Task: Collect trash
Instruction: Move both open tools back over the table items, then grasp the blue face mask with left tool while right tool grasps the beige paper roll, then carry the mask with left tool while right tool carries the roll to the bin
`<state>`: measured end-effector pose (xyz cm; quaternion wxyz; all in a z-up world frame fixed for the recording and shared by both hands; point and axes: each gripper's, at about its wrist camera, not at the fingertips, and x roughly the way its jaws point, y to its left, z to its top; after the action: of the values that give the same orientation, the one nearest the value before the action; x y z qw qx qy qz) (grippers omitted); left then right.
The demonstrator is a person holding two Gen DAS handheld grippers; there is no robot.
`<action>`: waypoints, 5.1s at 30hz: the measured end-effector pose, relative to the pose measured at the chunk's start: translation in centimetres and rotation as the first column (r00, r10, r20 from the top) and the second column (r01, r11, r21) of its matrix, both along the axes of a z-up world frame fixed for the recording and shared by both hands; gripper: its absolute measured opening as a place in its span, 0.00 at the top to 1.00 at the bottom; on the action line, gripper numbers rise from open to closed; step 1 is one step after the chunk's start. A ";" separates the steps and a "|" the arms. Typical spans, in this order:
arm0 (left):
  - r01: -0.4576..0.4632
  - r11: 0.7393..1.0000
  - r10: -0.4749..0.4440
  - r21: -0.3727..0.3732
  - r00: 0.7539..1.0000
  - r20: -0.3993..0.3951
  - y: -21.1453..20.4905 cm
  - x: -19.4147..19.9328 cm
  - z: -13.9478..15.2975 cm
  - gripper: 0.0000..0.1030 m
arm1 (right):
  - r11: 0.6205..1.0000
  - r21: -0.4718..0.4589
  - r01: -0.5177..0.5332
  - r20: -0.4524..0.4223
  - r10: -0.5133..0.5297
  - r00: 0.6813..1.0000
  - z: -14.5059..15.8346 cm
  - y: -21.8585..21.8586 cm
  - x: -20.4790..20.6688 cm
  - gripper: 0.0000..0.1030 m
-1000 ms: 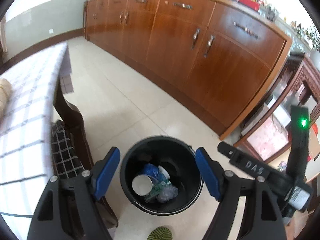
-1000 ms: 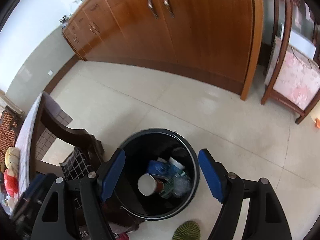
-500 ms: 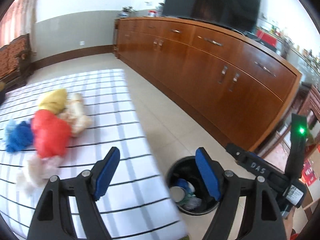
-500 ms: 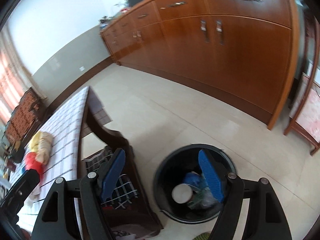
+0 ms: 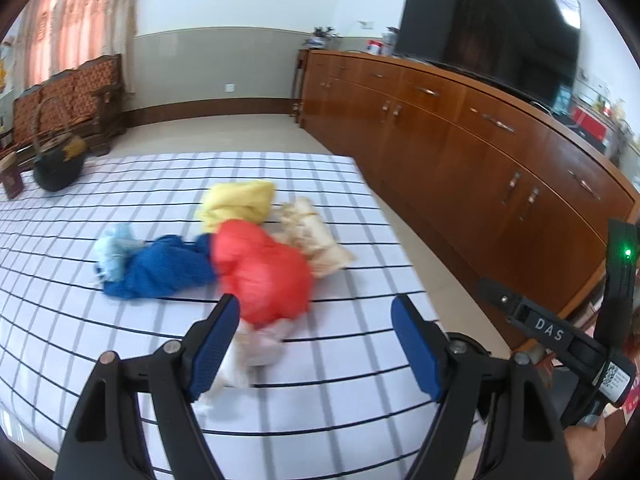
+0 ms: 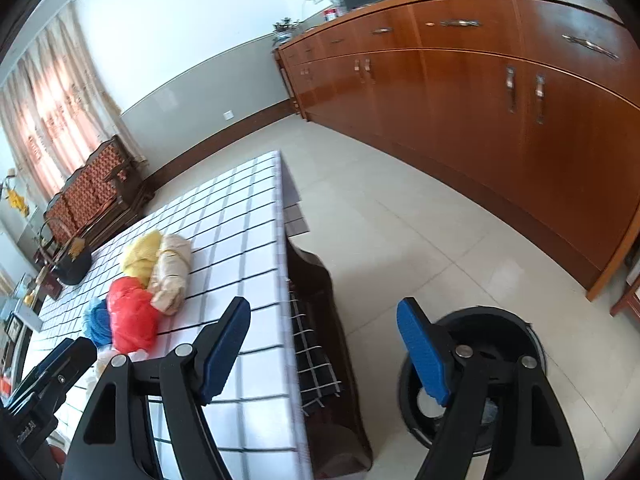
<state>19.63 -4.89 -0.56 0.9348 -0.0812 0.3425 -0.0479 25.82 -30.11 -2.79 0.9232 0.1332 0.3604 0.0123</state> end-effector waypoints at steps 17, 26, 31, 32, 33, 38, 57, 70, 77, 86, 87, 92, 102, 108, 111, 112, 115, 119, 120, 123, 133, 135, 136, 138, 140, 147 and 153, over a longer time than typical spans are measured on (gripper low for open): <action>-0.174 0.985 0.174 -0.004 0.985 -0.005 10.7 0.7 -1.2 0.23 | 0.990 -0.023 -0.142 -0.008 0.141 0.990 -0.3 9.7 3.4 0.25; -0.234 0.972 0.234 -0.011 0.972 -0.009 15.0 1.9 -1.6 0.23 | 0.987 -0.030 -0.155 -0.023 0.155 0.988 -0.9 11.8 4.8 0.25; -0.233 0.972 0.233 -0.014 0.972 -0.024 15.9 3.1 -2.3 0.23 | 0.989 -0.023 -0.147 -0.030 0.146 0.989 -1.1 12.0 5.6 0.25; -0.232 0.973 0.232 -0.015 0.972 -0.026 16.0 3.3 -2.3 0.23 | 0.989 -0.023 -0.147 -0.033 0.146 0.989 -1.1 12.1 5.9 0.25; -0.233 0.972 0.232 -0.017 0.972 -0.030 16.2 3.6 -2.5 0.23 | 0.989 -0.021 -0.148 -0.034 0.147 0.988 -1.1 12.2 6.1 0.25; -0.236 0.971 0.235 -0.034 0.971 -0.044 16.8 4.8 -3.2 0.23 | 0.987 -0.022 -0.160 -0.034 0.159 0.987 -1.1 13.2 7.3 0.25; -0.241 0.968 0.230 -0.069 0.963 -0.139 17.8 7.6 -5.9 0.27 | 0.975 -0.038 -0.218 -0.108 0.212 0.971 -3.4 16.8 12.1 0.38; -0.191 0.979 0.183 -0.073 0.977 -0.110 16.7 7.2 -5.7 0.75 | 0.964 -0.043 -0.264 -0.057 0.261 0.964 -2.9 17.4 10.9 0.77; -0.201 0.974 0.199 -0.107 0.980 -0.028 17.4 6.0 -3.5 0.75 | 0.976 -0.036 -0.214 0.019 0.214 0.977 -0.9 15.5 9.7 0.77; -0.178 0.977 0.184 -0.115 0.982 0.044 16.6 4.8 -1.5 0.75 | 0.980 -0.044 -0.195 0.044 0.197 0.979 0.3 13.5 7.8 0.77; -0.180 0.977 0.187 -0.118 0.981 0.050 16.7 4.7 -1.3 0.75 | 0.981 -0.043 -0.191 0.046 0.193 0.980 0.3 13.2 7.6 0.77; -0.183 0.973 0.192 -0.138 0.980 0.050 16.7 4.5 -1.2 0.75 | 0.984 -0.012 -0.176 0.052 0.176 0.983 0.7 11.3 6.6 0.77; -0.197 0.972 0.208 -0.128 0.975 0.081 17.2 3.8 -0.2 0.75 | 0.987 -0.013 -0.159 0.059 0.159 0.986 1.0 9.6 5.7 0.77; -0.196 0.975 0.200 -0.101 0.979 0.030 17.5 3.9 -1.4 0.72 | 0.980 -0.027 -0.195 0.056 0.196 0.979 0.8 11.1 5.6 0.77; -0.201 0.975 0.199 -0.100 0.980 -0.024 17.8 4.3 -2.8 0.72 | 0.977 -0.033 -0.209 0.047 0.210 0.976 0.4 11.9 5.8 0.77; -0.212 0.972 0.208 -0.098 0.977 -0.040 18.0 4.4 -3.1 0.72 | 0.977 -0.034 -0.212 0.044 0.214 0.976 0.3 12.0 5.9 0.77; -0.231 0.968 0.222 -0.102 0.971 -0.087 18.7 4.7 -4.0 0.69 | 0.975 -0.032 -0.219 0.039 0.220 0.975 0.2 12.3 6.0 0.77; -0.246 0.963 0.234 -0.112 0.966 -0.109 19.2 4.7 -4.5 0.63 | 0.974 -0.027 -0.224 0.034 0.225 0.974 0.0 12.6 6.2 0.77; -0.250 0.962 0.238 -0.111 0.965 -0.108 19.2 4.8 -4.5 0.62 | 0.974 -0.026 -0.225 0.032 0.226 0.974 0.0 12.7 6.2 0.77; -0.257 0.960 0.247 -0.114 0.964 -0.100 19.2 4.7 -4.4 0.54 | 0.972 -0.029 -0.232 0.030 0.233 0.972 -0.1 13.0 6.2 0.77; -0.256 0.958 0.243 -0.130 0.964 -0.108 19.2 5.9 -5.2 0.59 | 0.973 -0.031 -0.229 0.027 0.230 0.973 -0.2 13.0 6.1 0.77; -0.259 0.958 0.245 -0.125 0.962 -0.118 19.3 6.1 -5.3 0.76 | 0.973 -0.031 -0.228 0.026 0.229 0.973 -0.2 12.9 6.0 0.77; -0.261 0.957 0.247 -0.126 0.962 -0.115 19.3 6.0 -5.3 0.77 | 0.973 -0.031 -0.227 0.027 0.228 0.973 -0.2 12.8 6.0 0.77; -0.261 0.960 0.252 -0.102 0.963 -0.097 19.2 5.8 -5.0 0.80 | 0.974 -0.031 -0.226 0.030 0.227 0.973 -0.1 12.8 6.0 0.77; -0.261 0.960 0.256 -0.102 0.965 -0.060 19.2 5.2 -4.4 0.82 | 0.974 -0.028 -0.223 0.033 0.224 0.974 -0.1 12.7 5.9 0.77; -0.260 0.951 0.272 -0.165 0.961 0.055 20.2 2.8 -1.1 0.83 | 0.977 -0.038 -0.208 0.068 0.210 0.975 0.8 12.1 5.4 0.77; -0.176 0.973 0.184 -0.146 0.982 0.040 16.9 2.5 -0.8 0.83 | 0.978 -0.059 -0.202 0.058 0.206 0.977 0.7 11.0 4.3 0.77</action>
<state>22.08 12.03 -1.40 0.9359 -0.1768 0.3044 0.0106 30.16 -19.15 -2.11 0.9312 0.0706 0.3428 0.1016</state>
